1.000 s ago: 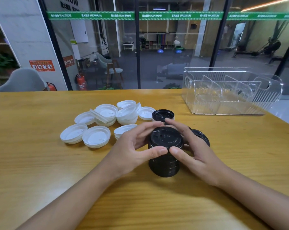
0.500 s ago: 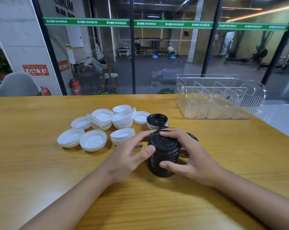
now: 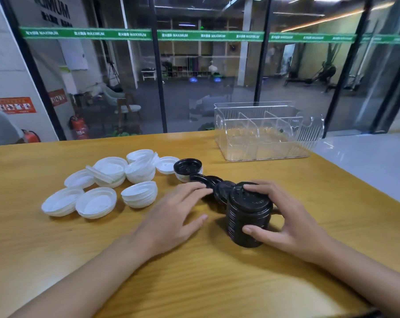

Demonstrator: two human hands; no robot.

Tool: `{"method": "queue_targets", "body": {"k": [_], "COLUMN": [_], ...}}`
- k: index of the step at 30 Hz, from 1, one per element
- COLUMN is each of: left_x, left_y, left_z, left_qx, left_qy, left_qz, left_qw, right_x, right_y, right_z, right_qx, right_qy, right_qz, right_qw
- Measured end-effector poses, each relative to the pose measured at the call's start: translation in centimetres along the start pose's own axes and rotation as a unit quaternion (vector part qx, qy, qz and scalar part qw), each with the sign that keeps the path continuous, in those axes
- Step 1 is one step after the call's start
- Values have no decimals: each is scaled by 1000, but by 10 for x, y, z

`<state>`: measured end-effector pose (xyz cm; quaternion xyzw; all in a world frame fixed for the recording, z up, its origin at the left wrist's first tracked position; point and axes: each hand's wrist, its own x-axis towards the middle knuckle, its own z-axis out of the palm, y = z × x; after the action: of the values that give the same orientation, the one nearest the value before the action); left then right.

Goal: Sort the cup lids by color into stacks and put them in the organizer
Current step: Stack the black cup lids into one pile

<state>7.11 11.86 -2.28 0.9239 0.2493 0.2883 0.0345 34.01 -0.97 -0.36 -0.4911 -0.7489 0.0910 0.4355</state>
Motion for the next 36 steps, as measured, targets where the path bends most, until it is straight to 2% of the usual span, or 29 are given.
{"method": "queue_targets", "body": {"k": [5,10,13,17,20,27,30,36], "left_x": [30,58,70,75,74,69,67,69], "left_y": [10,21,26,28,24,23,27,42], "left_z": [19,36,46,55,57,51,48,38], "left_qx": [83,108,130,137,94,15,-52,-190], "left_qy": [67,39,10,-1,18,113,109,154], "left_qz": [81,98,88,30,-7,-22,-47,-122], "left_qw": [991,988,988,990,995,993,992,962], "right_x": [-9,-12,-14,-17,-17,-11,-12,-6], "right_y": [13,23,29,37,41,37,34,40], "right_z": [-20,-31,-37,-41,-38,-30,-30,-25], "right_qx": [-18,-31,-40,-32,-24,-30,-28,-6], "right_qy": [11,29,38,58,67,82,89,94], "right_qz": [9,19,27,48,59,73,75,85], "right_qw": [1000,999,998,997,996,993,993,992]}}
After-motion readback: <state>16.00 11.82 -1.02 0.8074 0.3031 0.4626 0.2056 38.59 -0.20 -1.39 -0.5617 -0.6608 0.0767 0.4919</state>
